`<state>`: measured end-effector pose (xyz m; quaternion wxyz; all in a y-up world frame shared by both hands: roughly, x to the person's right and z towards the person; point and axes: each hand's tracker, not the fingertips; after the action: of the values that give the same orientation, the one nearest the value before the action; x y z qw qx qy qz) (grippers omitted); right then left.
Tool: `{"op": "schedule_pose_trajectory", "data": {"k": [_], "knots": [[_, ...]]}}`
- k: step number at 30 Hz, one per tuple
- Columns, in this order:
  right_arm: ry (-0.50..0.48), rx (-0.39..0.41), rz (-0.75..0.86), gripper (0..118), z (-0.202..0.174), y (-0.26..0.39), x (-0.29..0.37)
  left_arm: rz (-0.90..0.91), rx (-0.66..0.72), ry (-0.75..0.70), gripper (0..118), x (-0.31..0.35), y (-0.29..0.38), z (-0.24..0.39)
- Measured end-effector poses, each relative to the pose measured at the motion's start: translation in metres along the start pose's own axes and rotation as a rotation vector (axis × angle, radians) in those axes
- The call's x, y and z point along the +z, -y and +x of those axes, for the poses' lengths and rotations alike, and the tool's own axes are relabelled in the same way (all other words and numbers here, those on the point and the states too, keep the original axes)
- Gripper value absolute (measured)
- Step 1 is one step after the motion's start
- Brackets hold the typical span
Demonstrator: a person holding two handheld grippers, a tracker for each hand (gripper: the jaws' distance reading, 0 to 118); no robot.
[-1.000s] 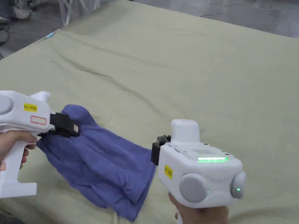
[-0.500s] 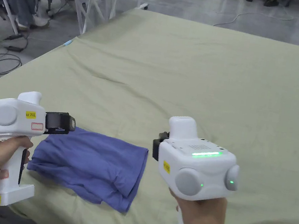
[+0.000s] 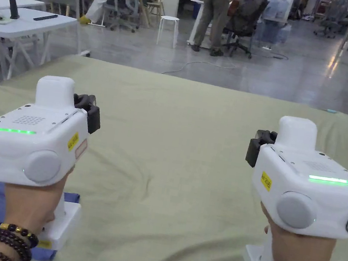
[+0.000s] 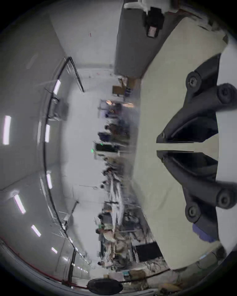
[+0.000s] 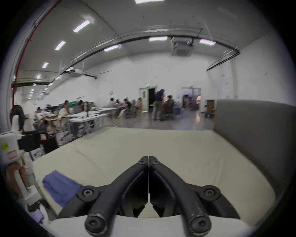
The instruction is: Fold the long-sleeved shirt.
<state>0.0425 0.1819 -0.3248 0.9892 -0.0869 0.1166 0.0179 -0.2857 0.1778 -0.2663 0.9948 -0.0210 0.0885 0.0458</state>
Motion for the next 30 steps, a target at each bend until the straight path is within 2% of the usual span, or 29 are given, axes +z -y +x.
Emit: {"op": "schedule_pose_trajectory", "data": {"k": [3,5,10,14,19,23,30], "knots": [[0.122,0.046,0.049,0,0.031,0.008,0.022,0.073,-0.071,0.006,7,0.011,0.018,0.059],[0.166,0.050,0.073,0,0.047,0.018,0.036,0.077,-0.063,0.021,7,0.019,0.034,0.086],[0.202,0.025,0.089,0,0.070,0.053,0.059,0.074,-0.017,0.067,7,0.038,0.072,0.124],[0.251,0.031,0.079,0,0.077,0.080,0.074,0.049,-0.075,0.098,7,0.051,0.096,0.138],[0.255,0.089,0.087,0,0.071,0.108,0.085,0.039,-0.076,0.065,7,0.069,0.117,0.144],[0.257,0.116,0.082,0,0.068,0.116,0.083,0.032,-0.146,0.067,7,0.070,0.133,0.140],[0.256,0.102,0.049,0,0.070,0.117,0.076,-0.026,-0.109,0.063,7,0.062,0.139,0.130]]}}
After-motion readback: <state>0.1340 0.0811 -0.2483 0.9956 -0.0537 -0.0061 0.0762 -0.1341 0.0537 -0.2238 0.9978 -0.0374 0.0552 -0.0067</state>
